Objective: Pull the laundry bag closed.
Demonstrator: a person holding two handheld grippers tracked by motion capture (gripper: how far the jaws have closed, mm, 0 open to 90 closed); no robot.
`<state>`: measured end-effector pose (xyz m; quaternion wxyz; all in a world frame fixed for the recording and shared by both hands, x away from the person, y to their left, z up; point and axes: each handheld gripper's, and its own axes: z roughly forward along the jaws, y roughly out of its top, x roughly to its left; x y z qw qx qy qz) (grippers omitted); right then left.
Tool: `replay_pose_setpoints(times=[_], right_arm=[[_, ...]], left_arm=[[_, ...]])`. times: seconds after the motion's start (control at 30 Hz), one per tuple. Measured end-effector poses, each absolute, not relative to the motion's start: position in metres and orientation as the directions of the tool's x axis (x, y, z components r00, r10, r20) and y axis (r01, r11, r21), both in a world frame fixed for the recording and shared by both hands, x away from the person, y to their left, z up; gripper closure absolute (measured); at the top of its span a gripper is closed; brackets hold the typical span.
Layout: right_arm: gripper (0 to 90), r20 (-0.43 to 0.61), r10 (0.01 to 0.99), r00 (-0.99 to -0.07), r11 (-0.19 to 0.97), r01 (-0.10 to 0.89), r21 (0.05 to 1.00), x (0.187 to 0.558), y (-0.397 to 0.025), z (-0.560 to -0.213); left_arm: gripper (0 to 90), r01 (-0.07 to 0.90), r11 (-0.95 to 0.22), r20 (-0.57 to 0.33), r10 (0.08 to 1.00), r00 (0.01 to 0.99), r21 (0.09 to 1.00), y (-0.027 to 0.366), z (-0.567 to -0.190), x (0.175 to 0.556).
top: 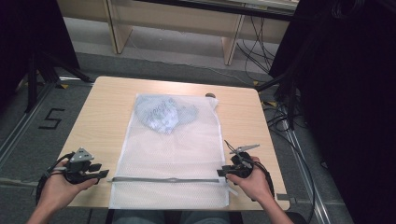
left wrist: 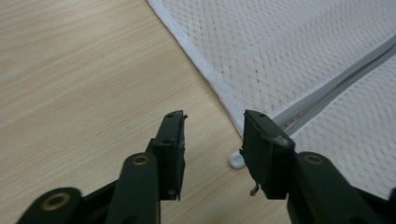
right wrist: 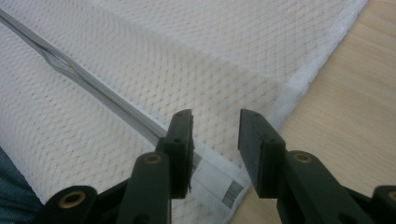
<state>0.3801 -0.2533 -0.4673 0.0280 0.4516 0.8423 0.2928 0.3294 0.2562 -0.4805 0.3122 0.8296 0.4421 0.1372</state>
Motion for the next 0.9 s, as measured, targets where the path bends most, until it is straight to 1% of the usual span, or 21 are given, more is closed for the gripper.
replay_pose_setpoints(times=[0.07, 0.1, 0.13, 0.17, 0.2, 0.23, 0.27, 0.3, 0.33, 0.37, 0.47, 0.57, 0.6, 0.73, 0.77, 0.8, 0.87, 0.9], right_arm=[[66.0, 0.226, 0.780, -0.584, 0.416, 0.753, 0.511, 0.380, -0.253, -0.467], [65.9, 0.233, 0.777, -0.585, 0.410, 0.751, 0.518, 0.380, -0.253, -0.468], [65.8, 0.237, 0.779, -0.581, 0.406, 0.755, 0.515, 0.380, -0.253, -0.468], [65.7, 0.224, 0.773, -0.594, 0.419, 0.742, 0.523, 0.381, -0.254, -0.468], [65.5, 0.221, 0.773, -0.594, 0.416, 0.738, 0.531, 0.381, -0.254, -0.469], [65.4, 0.218, 0.763, -0.608, 0.430, 0.731, 0.530, 0.382, -0.255, -0.468], [65.3, 0.250, 0.789, -0.560, 0.378, 0.765, 0.522, 0.380, -0.250, -0.468], [65.2, 0.235, 0.788, -0.569, 0.400, 0.764, 0.506, 0.381, -0.251, -0.466], [65.0, 0.223, 0.768, -0.600, 0.423, 0.737, 0.528, 0.384, -0.252, -0.466], [65.0, 0.223, 0.768, -0.600, 0.423, 0.737, 0.528, 0.384, -0.252, -0.466], [64.7, 0.216, 0.767, -0.604, 0.407, 0.718, 0.565, 0.384, -0.247, -0.465], [64.7, 0.212, 0.762, -0.611, 0.427, 0.722, 0.545, 0.384, -0.246, -0.463], [64.7, 0.211, 0.761, -0.613, 0.427, 0.719, 0.548, 0.383, -0.245, -0.464], [64.8, 0.222, 0.764, -0.605, 0.419, 0.728, 0.542, 0.383, -0.246, -0.464], [64.7, 0.218, 0.759, -0.613, 0.424, 0.721, 0.548, 0.383, -0.246, -0.463], [64.7, 0.220, 0.761, -0.610, 0.420, 0.722, 0.550, 0.384, -0.246, -0.463], [64.8, 0.225, 0.762, -0.607, 0.408, 0.721, 0.561, 0.383, -0.246, -0.464], [64.7, 0.227, 0.763, -0.606, 0.404, 0.720, 0.564, 0.383, -0.245, -0.464]], left_arm=[[65.6, 0.646, -0.421, -0.044, 0.817, 0.575, 0.637, 0.255, -0.481, 0.329], [65.2, 0.648, -0.426, -0.053, 0.810, 0.584, 0.631, 0.253, -0.483, 0.330], [64.3, 0.642, -0.465, -0.058, 0.781, 0.621, 0.609, 0.252, -0.485, 0.330], [64.6, 0.633, -0.494, -0.044, 0.767, 0.641, 0.596, 0.251, -0.485, 0.331], [64.8, 0.605, -0.572, -0.009, 0.723, 0.691, 0.554, 0.253, -0.483, 0.333], [64.3, 0.605, -0.572, -0.009, 0.723, 0.691, 0.554, 0.253, -0.483, 0.333], [64.1, 0.593, -0.601, -0.003, 0.701, 0.713, 0.536, 0.250, -0.483, 0.335], [64.0, 0.570, -0.643, 0.010, 0.668, 0.744, 0.512, 0.250, -0.481, 0.337], [63.1, 0.570, -0.643, 0.010, 0.668, 0.744, 0.512, 0.250, -0.481, 0.337], [63.1, 0.549, -0.679, 0.013, 0.634, 0.773, 0.488, 0.250, -0.479, 0.339], [60.3, 0.490, -0.741, 0.033, 0.566, 0.824, 0.460, 0.246, -0.479, 0.341], [60.1, 0.441, -0.784, 0.041, 0.507, 0.861, 0.437, 0.241, -0.480, 0.344], [59.7, 0.410, -0.810, 0.043, 0.469, 0.882, 0.419, 0.238, -0.478, 0.346], [60.3, 0.359, -0.857, 0.057, 0.407, 0.912, 0.368, 0.233, -0.474, 0.351], [60.9, 0.359, -0.857, 0.057, 0.407, 0.912, 0.368, 0.233, -0.474, 0.351], [61.5, 0.334, -0.878, 0.063, 0.376, 0.924, 0.342, 0.232, -0.472, 0.354], [61.8, 0.335, -0.883, 0.053, 0.372, 0.927, 0.329, 0.231, -0.472, 0.355], [62.3, 0.322, -0.892, 0.049, 0.354, 0.934, 0.317, 0.230, -0.473, 0.357]])
